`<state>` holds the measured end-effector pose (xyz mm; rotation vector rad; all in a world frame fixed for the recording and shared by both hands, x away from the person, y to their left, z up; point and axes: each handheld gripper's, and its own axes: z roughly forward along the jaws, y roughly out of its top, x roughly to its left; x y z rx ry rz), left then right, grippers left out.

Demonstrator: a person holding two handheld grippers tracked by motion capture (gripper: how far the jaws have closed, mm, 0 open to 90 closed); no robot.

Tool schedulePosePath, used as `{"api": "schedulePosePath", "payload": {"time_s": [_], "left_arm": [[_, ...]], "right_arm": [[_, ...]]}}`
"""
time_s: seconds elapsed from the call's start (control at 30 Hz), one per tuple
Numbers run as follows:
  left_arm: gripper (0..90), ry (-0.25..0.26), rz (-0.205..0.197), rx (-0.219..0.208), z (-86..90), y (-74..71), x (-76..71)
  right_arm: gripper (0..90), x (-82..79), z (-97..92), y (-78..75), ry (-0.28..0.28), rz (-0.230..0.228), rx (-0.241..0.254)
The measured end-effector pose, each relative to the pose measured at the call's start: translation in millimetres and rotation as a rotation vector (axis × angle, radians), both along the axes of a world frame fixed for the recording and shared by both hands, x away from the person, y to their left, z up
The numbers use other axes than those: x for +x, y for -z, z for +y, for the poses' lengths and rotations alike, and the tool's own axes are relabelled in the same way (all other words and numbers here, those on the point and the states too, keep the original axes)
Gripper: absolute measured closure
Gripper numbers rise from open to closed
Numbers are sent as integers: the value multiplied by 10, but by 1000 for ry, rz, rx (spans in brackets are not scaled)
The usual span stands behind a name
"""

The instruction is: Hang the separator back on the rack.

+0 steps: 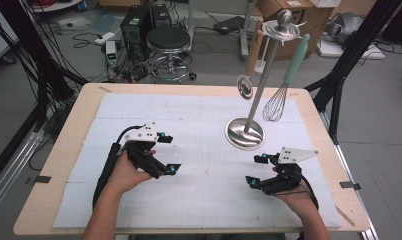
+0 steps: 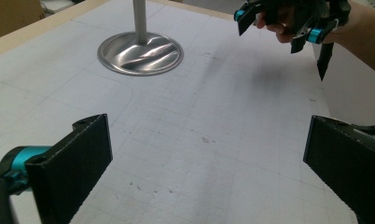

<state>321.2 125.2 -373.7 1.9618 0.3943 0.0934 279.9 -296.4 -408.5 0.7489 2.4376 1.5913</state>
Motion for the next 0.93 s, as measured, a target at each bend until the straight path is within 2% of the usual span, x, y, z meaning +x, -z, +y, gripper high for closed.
{"api": "schedulePosePath", "payload": {"time_s": [0.47, 0.7, 0.93], "left_arm": [[16, -6, 12, -5, 19, 47, 4], [16, -7, 18, 7, 9, 64, 21], [16, -20, 17, -9, 43, 52, 31]], "right_arm": [[156, 30, 17, 15, -1, 6, -9], [156, 40, 41, 31, -6, 11, -19], [156, 42, 40, 29, -7, 13, -17]]}}
